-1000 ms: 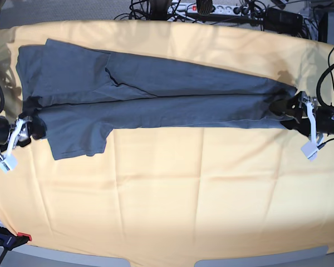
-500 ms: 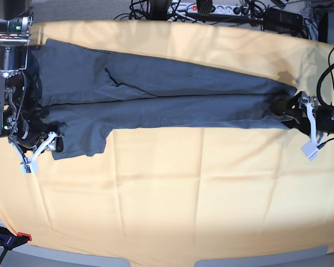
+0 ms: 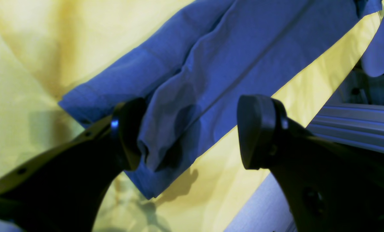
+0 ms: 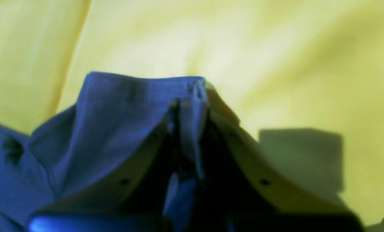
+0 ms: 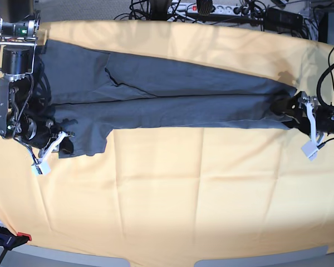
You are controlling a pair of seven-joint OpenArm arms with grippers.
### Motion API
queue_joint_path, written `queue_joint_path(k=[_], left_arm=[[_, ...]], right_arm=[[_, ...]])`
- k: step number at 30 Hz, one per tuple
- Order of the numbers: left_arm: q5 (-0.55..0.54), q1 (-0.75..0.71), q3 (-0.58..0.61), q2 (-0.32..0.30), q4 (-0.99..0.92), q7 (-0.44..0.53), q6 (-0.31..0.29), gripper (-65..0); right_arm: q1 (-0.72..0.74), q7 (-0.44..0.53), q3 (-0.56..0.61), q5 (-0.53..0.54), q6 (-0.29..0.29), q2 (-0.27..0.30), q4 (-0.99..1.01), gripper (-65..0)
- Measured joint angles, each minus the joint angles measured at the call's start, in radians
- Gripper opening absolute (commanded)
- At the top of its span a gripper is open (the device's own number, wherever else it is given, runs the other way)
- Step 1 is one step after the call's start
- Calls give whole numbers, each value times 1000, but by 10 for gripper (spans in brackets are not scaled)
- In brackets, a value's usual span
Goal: Fold the T-shirt properly
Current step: 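Grasp the sleeve end with the right gripper and tuck it onto the strip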
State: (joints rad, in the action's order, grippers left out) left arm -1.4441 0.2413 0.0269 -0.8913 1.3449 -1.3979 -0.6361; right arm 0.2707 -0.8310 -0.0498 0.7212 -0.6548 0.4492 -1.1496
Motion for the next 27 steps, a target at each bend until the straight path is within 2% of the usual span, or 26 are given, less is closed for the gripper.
queue_joint_path(k=[3, 9, 14, 21, 27], left_arm=[[0, 0, 0, 0, 0, 10, 0, -199], [0, 0, 0, 0, 0, 15, -1, -199], [3, 0, 0, 0, -2, 37, -19, -199], [3, 0, 0, -1, -2, 39, -24, -199], [2, 0, 0, -1, -2, 39, -23, -199]], right_arm=[[14, -23, 2, 21, -31, 5, 0, -650], [0, -232, 3, 299, -38, 28, -105, -650], [-101, -292, 3, 456, -38, 89, -314, -650], [-311, -338, 5, 487, -38, 194, -651, -650], [-459, -355, 7, 485, -39, 242, -785, -650]])
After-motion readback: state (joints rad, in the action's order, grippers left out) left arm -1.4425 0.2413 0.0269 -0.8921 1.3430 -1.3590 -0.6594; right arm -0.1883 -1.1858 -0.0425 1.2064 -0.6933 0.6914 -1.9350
